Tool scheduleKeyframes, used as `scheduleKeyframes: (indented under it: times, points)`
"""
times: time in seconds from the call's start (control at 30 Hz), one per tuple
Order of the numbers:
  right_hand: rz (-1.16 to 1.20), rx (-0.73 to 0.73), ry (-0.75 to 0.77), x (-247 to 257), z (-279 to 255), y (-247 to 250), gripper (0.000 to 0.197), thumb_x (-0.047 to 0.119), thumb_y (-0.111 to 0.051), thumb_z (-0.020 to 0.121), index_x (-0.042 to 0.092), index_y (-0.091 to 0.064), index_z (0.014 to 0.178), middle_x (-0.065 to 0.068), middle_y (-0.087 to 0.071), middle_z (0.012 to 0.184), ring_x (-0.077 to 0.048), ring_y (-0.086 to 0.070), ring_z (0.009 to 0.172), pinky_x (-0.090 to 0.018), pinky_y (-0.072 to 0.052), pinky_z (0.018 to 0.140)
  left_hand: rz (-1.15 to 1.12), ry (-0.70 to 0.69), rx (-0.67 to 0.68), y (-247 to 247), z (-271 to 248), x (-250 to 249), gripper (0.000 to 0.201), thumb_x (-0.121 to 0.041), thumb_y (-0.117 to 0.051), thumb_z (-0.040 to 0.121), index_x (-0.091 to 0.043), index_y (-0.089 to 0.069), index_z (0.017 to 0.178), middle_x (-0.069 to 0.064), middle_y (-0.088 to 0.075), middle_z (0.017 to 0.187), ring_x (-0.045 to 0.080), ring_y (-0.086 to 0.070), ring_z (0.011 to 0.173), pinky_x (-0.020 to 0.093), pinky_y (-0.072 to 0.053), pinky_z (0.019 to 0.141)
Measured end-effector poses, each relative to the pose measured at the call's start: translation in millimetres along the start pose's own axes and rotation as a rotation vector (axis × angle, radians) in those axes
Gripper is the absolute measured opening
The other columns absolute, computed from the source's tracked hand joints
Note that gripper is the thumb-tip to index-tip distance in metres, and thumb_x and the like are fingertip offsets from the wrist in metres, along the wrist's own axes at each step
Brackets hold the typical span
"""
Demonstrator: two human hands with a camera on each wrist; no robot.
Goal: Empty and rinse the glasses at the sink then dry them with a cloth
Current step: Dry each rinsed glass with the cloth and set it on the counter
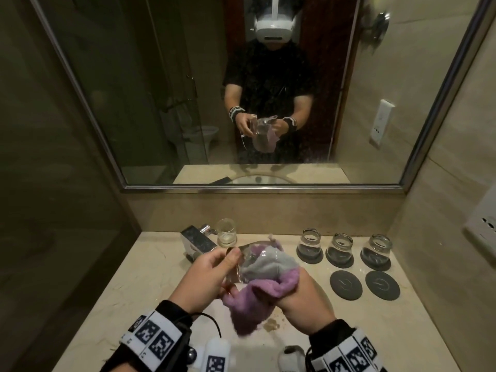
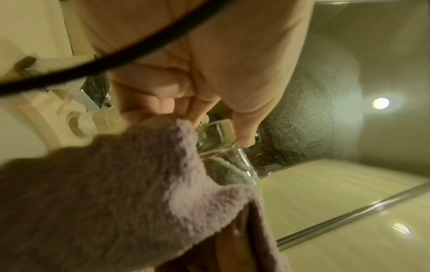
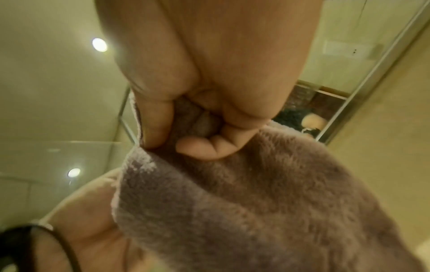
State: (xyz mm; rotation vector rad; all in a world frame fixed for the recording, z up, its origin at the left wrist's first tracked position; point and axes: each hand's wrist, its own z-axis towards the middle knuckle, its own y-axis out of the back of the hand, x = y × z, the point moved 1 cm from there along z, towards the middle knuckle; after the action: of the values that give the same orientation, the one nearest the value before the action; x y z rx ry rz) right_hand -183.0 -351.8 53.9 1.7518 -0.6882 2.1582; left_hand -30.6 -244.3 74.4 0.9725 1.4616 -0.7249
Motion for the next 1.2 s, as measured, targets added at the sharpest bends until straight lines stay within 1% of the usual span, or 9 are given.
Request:
scheduleKeyframes:
  times: [0.17,0.3,0.47,0.6,0.67,0.8,1.0,1.13,1.2]
  points:
    - [0.378,-0.078,-0.039,-15.6,-2.6,-3.4,0.035,0.004,-0.067,0.079,-0.004,-0.063,0.113,-0.022,-0.067,0.101,-0.019,-0.066,0.073,-0.020,-0.050,0.055,0.315,-0.223,-0.043,9.0,-2.6,4.6,0.049,-0.041,-0.072,0.084,-0.040,-0.053,0.129,-0.016,-0.058,0.121,0.016,-0.068,0.086,0.029,-0.058,0.075]
    - [0.245,-0.065,-0.019,-8.1,-2.6,-0.7,0.034,-0.001,-0.068,0.084,-0.007,-0.061,0.116,-0.009,-0.072,0.108,-0.016,-0.069,0.099,-0.018,-0.050,0.084,0.049,-0.058,-0.053,3.0,3.6,5.7,0.053,-0.072,-0.061,0.074,-0.032,-0.065,0.109,-0.012,-0.066,0.079,0.002,-0.056,0.057,0.018,-0.044,0.053]
    - [0.351,-0.106,-0.047,-15.2,-0.7,-5.5,0.034,0.003,-0.068,0.076,0.001,-0.067,0.110,-0.022,-0.068,0.100,-0.021,-0.059,0.068,-0.022,-0.045,0.050,0.231,-0.196,-0.001,4.2,1.3,4.1,0.042,-0.037,-0.069,0.087,-0.044,-0.055,0.126,-0.013,-0.060,0.120,0.022,-0.069,0.093,0.036,-0.060,0.079]
    - [0.186,-0.081,-0.010,-8.2,-1.0,-1.1,0.040,-0.013,-0.070,0.077,-0.005,-0.061,0.115,-0.017,-0.071,0.109,-0.025,-0.069,0.102,-0.026,-0.053,0.084,0.118,-0.040,-0.034,2.4,6.0,2.4,0.042,-0.063,-0.061,0.081,-0.036,-0.063,0.113,-0.006,-0.066,0.087,0.012,-0.057,0.064,0.025,-0.050,0.061]
    - [0.127,-0.079,-0.035,-5.1,-1.1,1.3,0.039,-0.016,-0.070,0.075,-0.006,-0.061,0.112,-0.008,-0.075,0.098,-0.014,-0.071,0.089,-0.017,-0.052,0.073,0.138,-0.045,-0.077,1.6,6.8,2.4,0.025,-0.045,-0.057,0.091,-0.026,-0.067,0.103,-0.006,-0.068,0.075,0.011,-0.057,0.059,0.024,-0.049,0.056]
    - [0.323,-0.147,-0.113,-13.3,0.3,1.5,0.029,0.007,-0.074,0.077,-0.003,-0.067,0.103,-0.018,-0.065,0.083,-0.014,-0.056,0.057,-0.019,-0.039,0.043,0.399,-0.179,-0.038,2.9,3.9,4.0,0.038,-0.034,-0.068,0.089,-0.038,-0.055,0.124,-0.015,-0.060,0.116,0.013,-0.064,0.094,0.028,-0.056,0.081]
    - [0.155,-0.128,-0.019,-8.6,-0.5,6.9,0.036,-0.006,-0.073,0.076,-0.001,-0.064,0.111,-0.009,-0.075,0.100,-0.015,-0.071,0.089,-0.018,-0.053,0.073,0.101,-0.021,-0.026,-4.1,6.6,3.3,0.042,-0.052,-0.057,0.079,-0.026,-0.060,0.112,-0.006,-0.065,0.079,0.006,-0.058,0.055,0.025,-0.047,0.054]
    - [0.287,-0.186,-0.069,-15.8,2.9,2.0,0.045,0.014,-0.080,0.070,-0.004,-0.064,0.108,-0.019,-0.064,0.080,-0.014,-0.052,0.052,-0.019,-0.036,0.040,0.210,-0.168,-0.001,-1.6,8.2,6.2,0.038,-0.029,-0.071,0.087,-0.036,-0.055,0.120,-0.002,-0.059,0.117,0.009,-0.063,0.072,0.030,-0.056,0.067]
    - [0.409,-0.174,-0.061,-14.2,3.5,0.2,0.035,0.007,-0.075,0.070,-0.006,-0.067,0.101,-0.021,-0.066,0.082,-0.017,-0.058,0.054,-0.019,-0.042,0.041,0.211,-0.186,0.028,1.4,10.3,6.1,0.044,-0.037,-0.075,0.081,-0.044,-0.054,0.118,-0.002,-0.056,0.120,0.017,-0.061,0.075,0.038,-0.059,0.073]
